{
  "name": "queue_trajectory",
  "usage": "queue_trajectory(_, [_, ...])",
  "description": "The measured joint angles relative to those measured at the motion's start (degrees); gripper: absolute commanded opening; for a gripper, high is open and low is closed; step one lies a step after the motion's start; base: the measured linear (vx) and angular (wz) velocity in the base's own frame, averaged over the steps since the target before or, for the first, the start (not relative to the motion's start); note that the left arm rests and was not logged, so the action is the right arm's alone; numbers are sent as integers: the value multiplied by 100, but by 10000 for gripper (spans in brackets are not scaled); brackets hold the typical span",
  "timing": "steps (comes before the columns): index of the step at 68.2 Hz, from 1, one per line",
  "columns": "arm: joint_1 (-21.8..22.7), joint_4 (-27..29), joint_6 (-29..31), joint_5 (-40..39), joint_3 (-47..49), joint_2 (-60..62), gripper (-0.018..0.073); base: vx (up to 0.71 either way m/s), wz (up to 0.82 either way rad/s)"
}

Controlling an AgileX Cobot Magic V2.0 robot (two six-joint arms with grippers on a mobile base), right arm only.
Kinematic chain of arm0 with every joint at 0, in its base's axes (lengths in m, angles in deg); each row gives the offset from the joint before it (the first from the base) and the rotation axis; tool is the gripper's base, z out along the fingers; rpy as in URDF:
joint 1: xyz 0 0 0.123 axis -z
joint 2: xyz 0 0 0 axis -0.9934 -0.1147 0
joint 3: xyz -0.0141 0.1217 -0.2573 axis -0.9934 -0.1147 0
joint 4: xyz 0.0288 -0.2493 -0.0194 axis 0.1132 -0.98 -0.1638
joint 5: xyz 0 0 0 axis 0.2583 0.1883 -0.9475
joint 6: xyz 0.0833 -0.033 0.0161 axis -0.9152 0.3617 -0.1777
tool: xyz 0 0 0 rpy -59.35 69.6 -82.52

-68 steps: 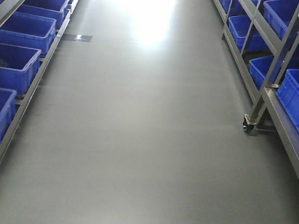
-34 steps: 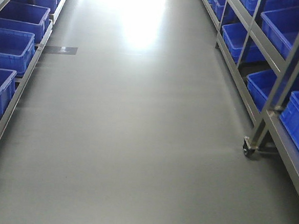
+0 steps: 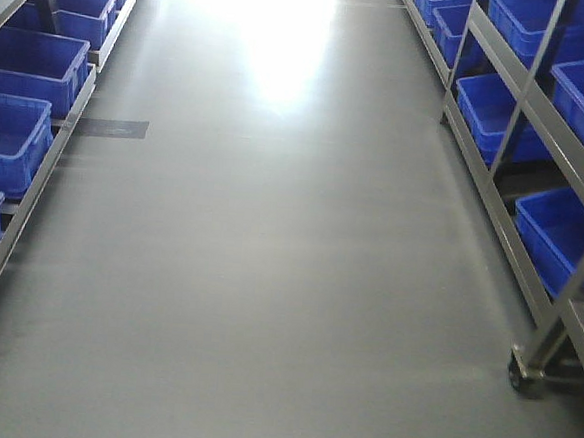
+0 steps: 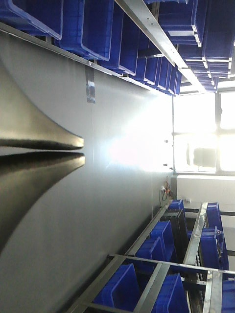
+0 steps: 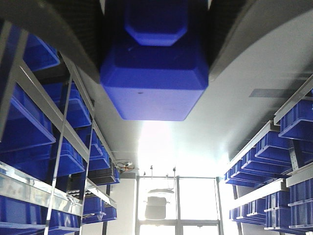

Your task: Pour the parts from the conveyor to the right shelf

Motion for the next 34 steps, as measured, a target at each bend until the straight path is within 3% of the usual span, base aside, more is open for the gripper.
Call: queue_trajectory(34, [0, 0, 0, 0, 0, 0, -9, 61, 0])
